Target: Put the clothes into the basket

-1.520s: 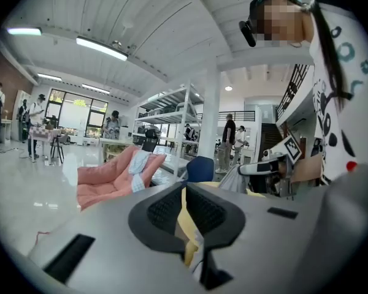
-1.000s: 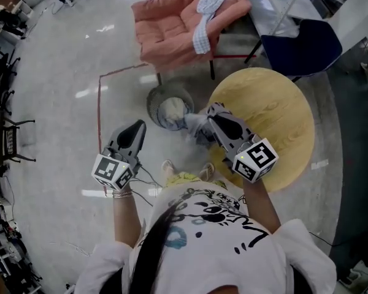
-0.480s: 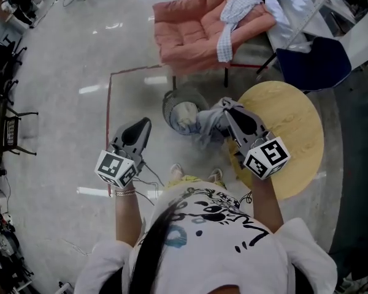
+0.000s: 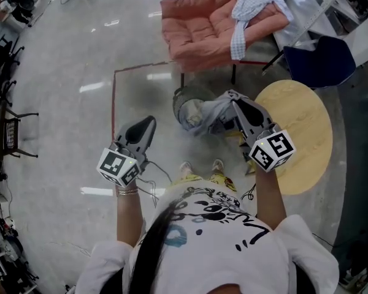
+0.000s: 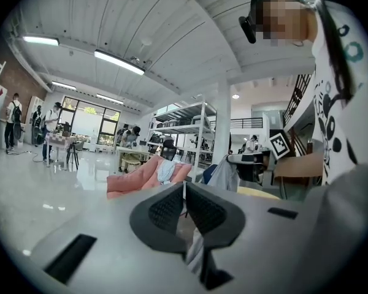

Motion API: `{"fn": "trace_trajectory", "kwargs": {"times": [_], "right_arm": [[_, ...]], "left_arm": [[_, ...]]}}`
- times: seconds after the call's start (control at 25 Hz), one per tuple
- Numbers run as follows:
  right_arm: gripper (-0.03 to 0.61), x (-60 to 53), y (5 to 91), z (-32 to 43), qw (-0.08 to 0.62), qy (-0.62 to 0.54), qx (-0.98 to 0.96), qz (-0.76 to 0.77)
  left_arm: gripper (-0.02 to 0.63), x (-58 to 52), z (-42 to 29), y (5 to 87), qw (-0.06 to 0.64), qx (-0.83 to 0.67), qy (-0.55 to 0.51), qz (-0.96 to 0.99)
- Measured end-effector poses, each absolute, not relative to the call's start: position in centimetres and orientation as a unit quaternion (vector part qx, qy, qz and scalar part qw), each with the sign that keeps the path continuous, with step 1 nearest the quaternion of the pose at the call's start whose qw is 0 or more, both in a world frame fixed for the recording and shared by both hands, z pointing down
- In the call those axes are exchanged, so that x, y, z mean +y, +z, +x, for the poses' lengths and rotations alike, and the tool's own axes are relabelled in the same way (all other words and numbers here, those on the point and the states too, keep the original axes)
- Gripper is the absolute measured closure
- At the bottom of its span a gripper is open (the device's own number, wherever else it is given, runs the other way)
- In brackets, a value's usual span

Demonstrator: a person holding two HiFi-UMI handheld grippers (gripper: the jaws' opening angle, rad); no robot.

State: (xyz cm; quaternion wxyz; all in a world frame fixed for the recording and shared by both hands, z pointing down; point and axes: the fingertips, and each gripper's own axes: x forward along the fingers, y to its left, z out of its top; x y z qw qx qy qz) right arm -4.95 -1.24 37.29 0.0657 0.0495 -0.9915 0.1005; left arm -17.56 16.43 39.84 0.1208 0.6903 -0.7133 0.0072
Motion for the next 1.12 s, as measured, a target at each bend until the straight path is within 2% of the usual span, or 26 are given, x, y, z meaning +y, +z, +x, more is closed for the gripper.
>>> {"fn": "trace_trajectory", "kwargs": {"times": [0.52, 1.12], "right_arm": [[0.534, -1.4, 38.3, -9.6, 0.096, 0.093, -0.991, 0.008], [0.534, -6.7, 41.0, -14.2, 0.122, 0.106, -0.985, -0.052]], "left_arm": [[0.595, 16.0, -19.8, 40.1, 0.133, -0.726, -0.021, 0.675], [0.595, 7.1, -25.4, 40.3, 0.126, -0.743, -0.007, 0.657]]}}
